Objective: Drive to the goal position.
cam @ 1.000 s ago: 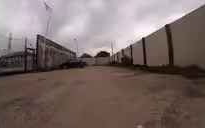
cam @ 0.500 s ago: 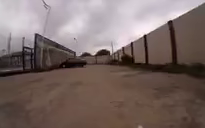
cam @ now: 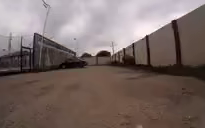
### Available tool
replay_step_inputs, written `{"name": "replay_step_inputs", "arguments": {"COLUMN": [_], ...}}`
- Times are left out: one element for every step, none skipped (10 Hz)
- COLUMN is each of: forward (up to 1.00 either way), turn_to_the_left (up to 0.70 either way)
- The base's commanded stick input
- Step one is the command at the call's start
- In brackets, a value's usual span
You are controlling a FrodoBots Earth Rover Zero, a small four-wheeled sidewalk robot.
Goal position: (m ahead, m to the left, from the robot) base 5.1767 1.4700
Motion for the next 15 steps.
{"name": "replay_step_inputs", "arguments": {"forward": [0.7, 0.7, 0.7, 0.7, 0.7, 0.7, 0.7, 0.7, 0.7, 0.7, 0.7, 0.7, 0.7, 0.7, 0.7], "turn_to_the_left": [-0.12, -0.24, -0.34, -0.25, -0.13, 0.0, 0.0, 0.0, 0.0, 0.0, 0.0, 0.0, 0.0, 0.0, 0.0]}}
